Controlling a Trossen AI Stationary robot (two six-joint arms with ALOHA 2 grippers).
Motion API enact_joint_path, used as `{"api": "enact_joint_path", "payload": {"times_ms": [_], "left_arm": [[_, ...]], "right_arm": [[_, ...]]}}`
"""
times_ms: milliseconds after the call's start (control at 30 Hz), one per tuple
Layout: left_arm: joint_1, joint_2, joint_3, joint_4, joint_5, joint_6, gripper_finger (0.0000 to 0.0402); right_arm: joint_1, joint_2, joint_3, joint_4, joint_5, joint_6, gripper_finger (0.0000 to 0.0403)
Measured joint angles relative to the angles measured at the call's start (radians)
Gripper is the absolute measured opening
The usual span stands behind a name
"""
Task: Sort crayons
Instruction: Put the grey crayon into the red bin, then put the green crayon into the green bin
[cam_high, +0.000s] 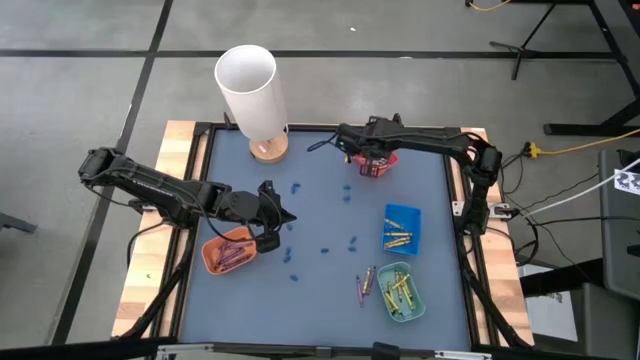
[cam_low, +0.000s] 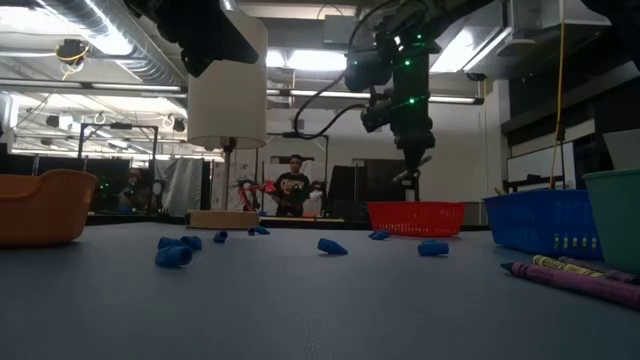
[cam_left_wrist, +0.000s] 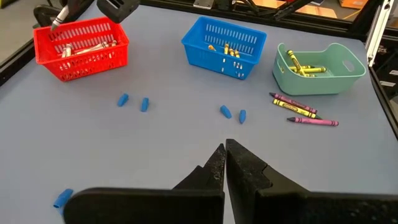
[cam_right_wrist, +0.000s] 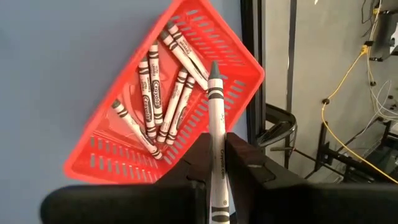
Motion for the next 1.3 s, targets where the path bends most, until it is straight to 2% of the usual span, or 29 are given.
{"api": "enact_joint_path", "payload": {"times_ms": [133, 467, 633, 767, 900, 1033, 1133, 1300], "left_arm": [[0.000, 0.000, 0.000, 0.000, 0.000, 0.000, 0.0000], [0.000, 0.000, 0.000, 0.000, 0.000, 0.000, 0.0000], [0.000, 0.000, 0.000, 0.000, 0.000, 0.000, 0.0000], [0.000, 0.000, 0.000, 0.000, 0.000, 0.000, 0.0000], [0.000, 0.000, 0.000, 0.000, 0.000, 0.000, 0.0000], [0.000, 0.000, 0.000, 0.000, 0.000, 0.002, 0.0000], [0.000, 0.000, 0.000, 0.000, 0.000, 0.002, 0.0000], [0.000, 0.000, 0.000, 0.000, 0.000, 0.002, 0.0000]], "right_arm": [[0.000, 0.000, 0.000, 0.000, -0.001, 0.000, 0.0051], [0.000, 0.000, 0.000, -0.001, -0.001, 0.000, 0.0160], [0.000, 0.000, 0.000, -0.057, -0.009, 0.000, 0.0174], [0.008, 0.000, 0.000, -0.109, -0.117, 0.031, 0.0173], [0.047, 0.000, 0.000, -0.175, -0.309, 0.082, 0.0172], [0.134, 0.000, 0.000, -0.225, -0.481, 0.124, 0.0172], [0.224, 0.000, 0.001, -0.225, -0.530, 0.143, 0.0172], [0.382, 0.000, 0.001, -0.192, -0.536, 0.210, 0.0172]]}}
